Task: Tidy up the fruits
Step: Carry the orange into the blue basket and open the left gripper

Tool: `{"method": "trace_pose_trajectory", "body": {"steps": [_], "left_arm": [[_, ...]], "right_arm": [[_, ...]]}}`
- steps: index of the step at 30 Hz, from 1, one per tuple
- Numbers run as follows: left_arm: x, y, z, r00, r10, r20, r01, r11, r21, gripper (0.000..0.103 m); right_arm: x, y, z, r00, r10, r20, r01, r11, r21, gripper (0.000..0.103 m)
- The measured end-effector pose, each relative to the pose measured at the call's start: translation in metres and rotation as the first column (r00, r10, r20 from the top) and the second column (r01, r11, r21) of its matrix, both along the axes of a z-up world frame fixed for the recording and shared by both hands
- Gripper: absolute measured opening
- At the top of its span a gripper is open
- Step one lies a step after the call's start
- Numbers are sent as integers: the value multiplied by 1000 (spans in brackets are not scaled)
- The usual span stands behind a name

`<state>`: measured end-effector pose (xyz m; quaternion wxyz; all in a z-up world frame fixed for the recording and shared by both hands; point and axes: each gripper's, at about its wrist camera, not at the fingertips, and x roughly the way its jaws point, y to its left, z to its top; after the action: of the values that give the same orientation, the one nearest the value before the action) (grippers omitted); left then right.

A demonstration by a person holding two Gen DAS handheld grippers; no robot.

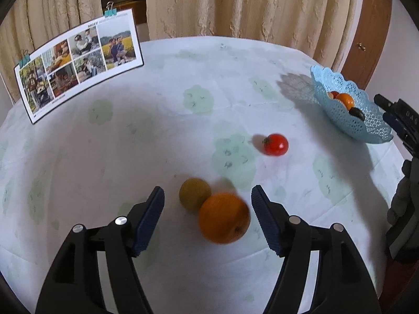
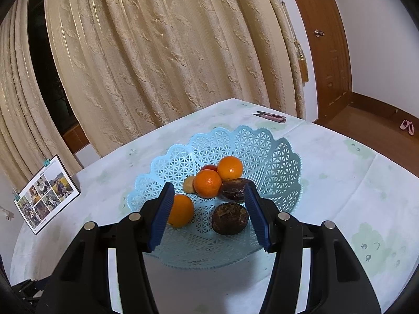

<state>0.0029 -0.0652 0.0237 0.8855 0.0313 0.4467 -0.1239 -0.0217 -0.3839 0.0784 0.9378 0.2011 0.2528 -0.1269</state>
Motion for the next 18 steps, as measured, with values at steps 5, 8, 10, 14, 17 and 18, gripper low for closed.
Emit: {"method": "trace_pose_trajectory", "body": {"steps": [5, 8, 10, 14, 17, 18], "left_arm": [[-6, 3, -8, 999, 24, -36, -24, 1000, 3, 69], [-7, 0, -7, 999, 22, -36, -23, 1000, -9, 53], [-8, -2, -5, 999, 15, -52, -16, 1000, -22, 43], [-13, -5, -1, 998, 12, -68, -12, 1000, -10, 38], [-19, -4, 7, 999, 9, -50, -10, 1000, -10, 38], [-21, -6, 12, 999, 3, -37, -4, 1000, -12, 38]], "right_arm": [[1, 1, 0, 1000, 5, -2, -5, 1000, 1, 57], [1, 1, 0, 1000, 7, -2, -7, 1000, -1, 57], [1, 1, 0, 1000, 4, -3, -4, 1000, 1, 57], [0, 0, 0, 1000, -2, 3, 2, 1000, 6, 57], [-2, -2, 1, 1000, -4, 10, 4, 1000, 10, 57], [-2, -2, 1, 1000, -5, 14, 5, 1000, 11, 57]]}}
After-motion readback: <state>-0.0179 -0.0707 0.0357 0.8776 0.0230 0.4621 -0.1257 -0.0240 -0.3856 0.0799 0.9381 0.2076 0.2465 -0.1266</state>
